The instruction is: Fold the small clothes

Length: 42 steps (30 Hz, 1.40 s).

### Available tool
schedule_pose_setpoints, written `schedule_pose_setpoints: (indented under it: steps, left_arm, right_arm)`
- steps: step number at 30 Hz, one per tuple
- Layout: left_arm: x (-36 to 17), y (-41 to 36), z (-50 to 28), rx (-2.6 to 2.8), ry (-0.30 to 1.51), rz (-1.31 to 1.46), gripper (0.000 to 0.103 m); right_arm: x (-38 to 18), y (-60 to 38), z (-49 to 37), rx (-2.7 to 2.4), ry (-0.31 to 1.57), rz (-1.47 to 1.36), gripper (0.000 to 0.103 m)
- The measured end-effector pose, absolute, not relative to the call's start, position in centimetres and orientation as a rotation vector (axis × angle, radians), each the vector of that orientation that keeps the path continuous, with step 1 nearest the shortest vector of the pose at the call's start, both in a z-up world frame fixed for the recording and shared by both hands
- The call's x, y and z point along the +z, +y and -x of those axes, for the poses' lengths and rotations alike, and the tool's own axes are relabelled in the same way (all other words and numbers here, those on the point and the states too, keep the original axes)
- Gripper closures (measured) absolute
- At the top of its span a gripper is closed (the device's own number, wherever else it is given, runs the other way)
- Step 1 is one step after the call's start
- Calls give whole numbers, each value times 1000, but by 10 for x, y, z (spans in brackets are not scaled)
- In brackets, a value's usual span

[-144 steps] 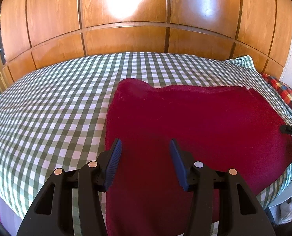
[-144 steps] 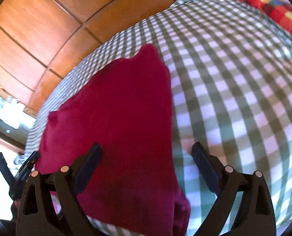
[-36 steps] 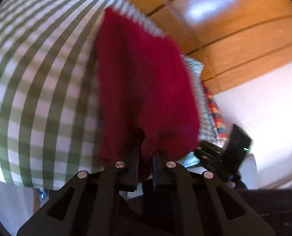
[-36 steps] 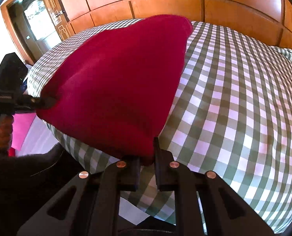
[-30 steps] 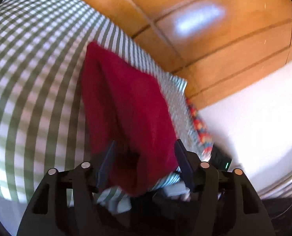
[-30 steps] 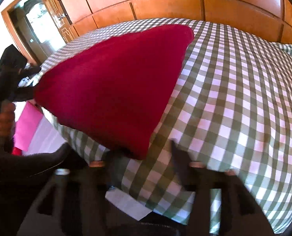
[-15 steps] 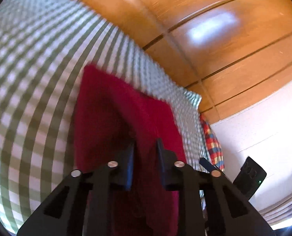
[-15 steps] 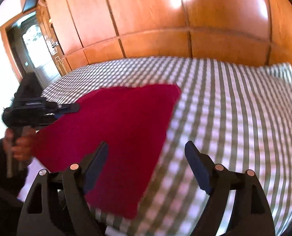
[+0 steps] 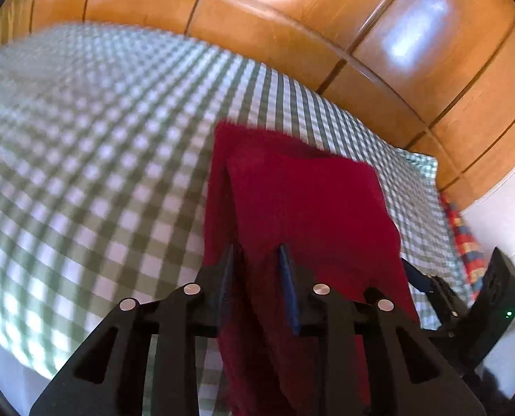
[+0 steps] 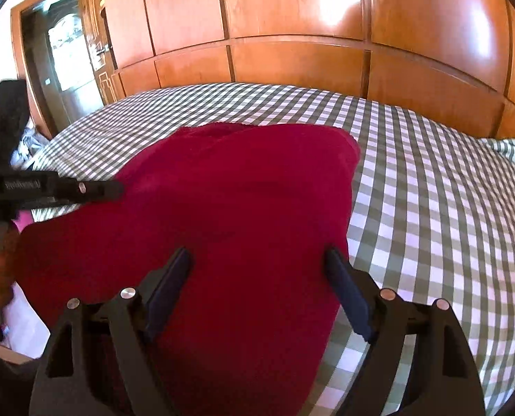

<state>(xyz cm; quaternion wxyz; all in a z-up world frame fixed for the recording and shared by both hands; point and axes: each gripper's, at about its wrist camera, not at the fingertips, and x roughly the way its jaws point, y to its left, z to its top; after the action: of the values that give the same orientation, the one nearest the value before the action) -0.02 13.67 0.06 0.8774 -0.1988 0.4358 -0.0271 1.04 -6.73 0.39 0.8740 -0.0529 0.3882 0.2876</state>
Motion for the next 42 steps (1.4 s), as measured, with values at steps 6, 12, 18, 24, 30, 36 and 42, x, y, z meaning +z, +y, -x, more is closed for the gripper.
schedule_pose_setpoints:
  steps: [6, 12, 18, 24, 30, 36, 42]
  left_arm:
    - [35, 107, 12, -33, 779, 199, 78]
    - [20, 98, 2, -36, 813, 148, 78]
    - [7, 95, 6, -13, 837, 117, 78]
    - [1, 96, 6, -11, 846, 115, 78]
    - [-4, 97, 7, -10, 848, 115, 75]
    - [-13, 95, 8, -14, 847, 116, 74]
    - [-14, 102, 12, 22, 844, 159, 55]
  right_arm:
    - [30, -77, -14, 606, 818, 126, 18]
    - [61, -92, -29, 614, 800, 34, 18]
    - [59, -78, -61, 583, 870, -39, 18]
    - [50, -56, -76, 579, 896, -1, 18]
    - [33, -34, -93, 581, 939, 40, 18]
    - [-5, -15, -106, 552, 1031, 115, 17]
    - [-1, -22, -102, 552, 1005, 94, 16]
